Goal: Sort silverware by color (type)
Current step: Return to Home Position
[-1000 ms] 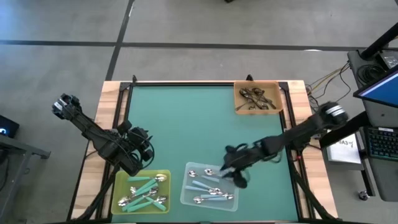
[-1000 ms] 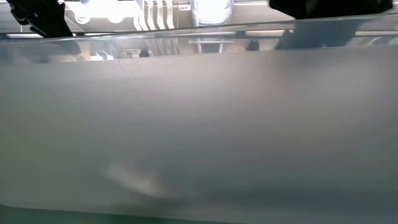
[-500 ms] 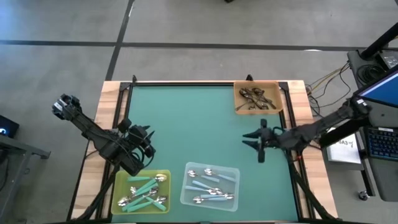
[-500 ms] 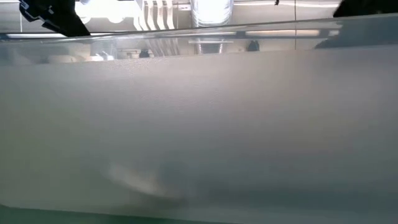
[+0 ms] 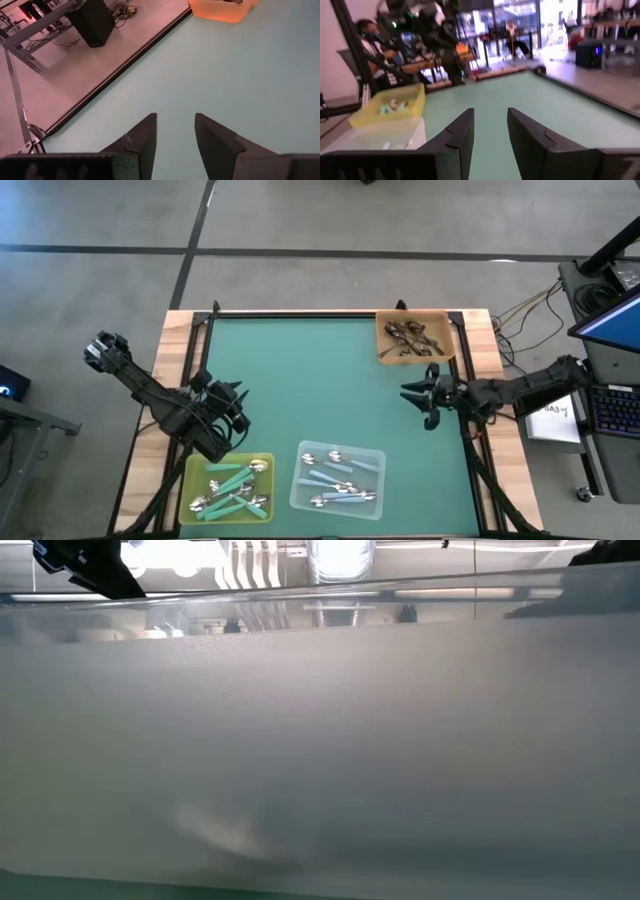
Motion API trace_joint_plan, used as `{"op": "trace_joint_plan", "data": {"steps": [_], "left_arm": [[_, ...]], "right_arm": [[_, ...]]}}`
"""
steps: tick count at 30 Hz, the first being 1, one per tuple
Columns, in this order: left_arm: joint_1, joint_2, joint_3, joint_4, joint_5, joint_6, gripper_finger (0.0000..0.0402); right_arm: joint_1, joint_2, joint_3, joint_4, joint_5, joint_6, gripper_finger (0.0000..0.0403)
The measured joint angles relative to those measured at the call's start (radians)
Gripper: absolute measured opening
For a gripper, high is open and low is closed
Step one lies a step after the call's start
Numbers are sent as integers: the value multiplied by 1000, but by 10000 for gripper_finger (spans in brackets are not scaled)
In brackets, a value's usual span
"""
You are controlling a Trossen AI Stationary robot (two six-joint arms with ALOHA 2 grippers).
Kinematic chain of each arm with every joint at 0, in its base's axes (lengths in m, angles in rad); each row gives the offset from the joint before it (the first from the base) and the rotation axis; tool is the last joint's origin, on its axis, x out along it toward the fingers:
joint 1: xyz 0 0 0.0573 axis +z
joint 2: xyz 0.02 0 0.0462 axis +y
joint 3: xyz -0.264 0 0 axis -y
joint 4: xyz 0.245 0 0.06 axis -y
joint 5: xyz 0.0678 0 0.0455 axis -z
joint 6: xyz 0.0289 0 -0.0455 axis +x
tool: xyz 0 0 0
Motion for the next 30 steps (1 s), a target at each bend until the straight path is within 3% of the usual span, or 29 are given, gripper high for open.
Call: {"op": "trace_joint_plan", "data": {"steps": [8, 16, 19, 24, 30], "left_arm": [[1, 0, 0, 1, 0, 0, 117], [1, 0, 0, 10, -14, -5, 117], [5, -1, -10, 28, -70, -26, 117], [44, -1, -59, 104, -76, 18, 112], [162, -21, -123, 135, -69, 91, 96]], "right_arm": [[-283, -8, 0, -36, -204, -65, 107], [-619, -8, 0, -76, -450, 24, 107], [-676, -7, -1, -76, -452, 35, 107], [-694, -7, -1, -77, -452, 26, 107], [-694, -6, -1, -76, -451, -12, 107]]}}
